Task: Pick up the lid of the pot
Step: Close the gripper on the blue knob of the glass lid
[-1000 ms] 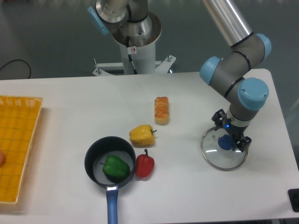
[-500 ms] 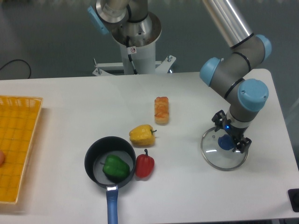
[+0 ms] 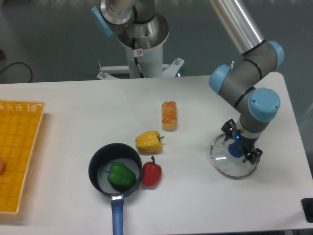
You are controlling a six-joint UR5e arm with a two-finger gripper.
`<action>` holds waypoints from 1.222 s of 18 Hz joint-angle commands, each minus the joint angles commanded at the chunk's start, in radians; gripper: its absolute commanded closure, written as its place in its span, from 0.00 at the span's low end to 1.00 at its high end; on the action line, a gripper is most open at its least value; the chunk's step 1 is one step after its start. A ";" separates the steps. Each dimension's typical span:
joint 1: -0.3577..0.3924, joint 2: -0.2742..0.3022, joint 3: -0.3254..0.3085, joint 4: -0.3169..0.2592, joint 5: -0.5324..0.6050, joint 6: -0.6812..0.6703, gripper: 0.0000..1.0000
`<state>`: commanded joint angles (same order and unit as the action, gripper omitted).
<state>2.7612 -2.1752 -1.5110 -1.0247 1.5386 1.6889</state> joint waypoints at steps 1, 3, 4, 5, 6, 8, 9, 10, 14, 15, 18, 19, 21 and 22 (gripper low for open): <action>0.000 -0.002 0.000 0.002 0.000 0.000 0.00; 0.000 -0.008 0.000 0.008 0.002 0.000 0.00; 0.000 -0.009 0.000 0.012 0.002 0.000 0.00; 0.002 -0.012 0.000 0.012 0.002 0.002 0.03; 0.002 -0.012 -0.002 0.012 0.002 0.006 0.03; 0.002 -0.014 -0.002 0.012 0.003 0.008 0.08; 0.002 -0.014 -0.002 0.012 0.005 0.008 0.09; 0.002 -0.014 -0.002 0.012 0.005 0.008 0.12; 0.002 -0.014 -0.002 0.012 0.015 0.008 0.21; 0.002 -0.014 -0.002 0.014 0.018 0.009 0.23; 0.002 -0.014 -0.002 0.012 0.018 0.008 0.30; 0.002 -0.014 -0.003 0.012 0.020 0.008 0.31; 0.002 -0.012 -0.003 0.012 0.020 0.006 0.33; 0.002 -0.012 -0.003 0.012 0.020 0.003 0.34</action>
<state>2.7627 -2.1875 -1.5140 -1.0124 1.5585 1.6920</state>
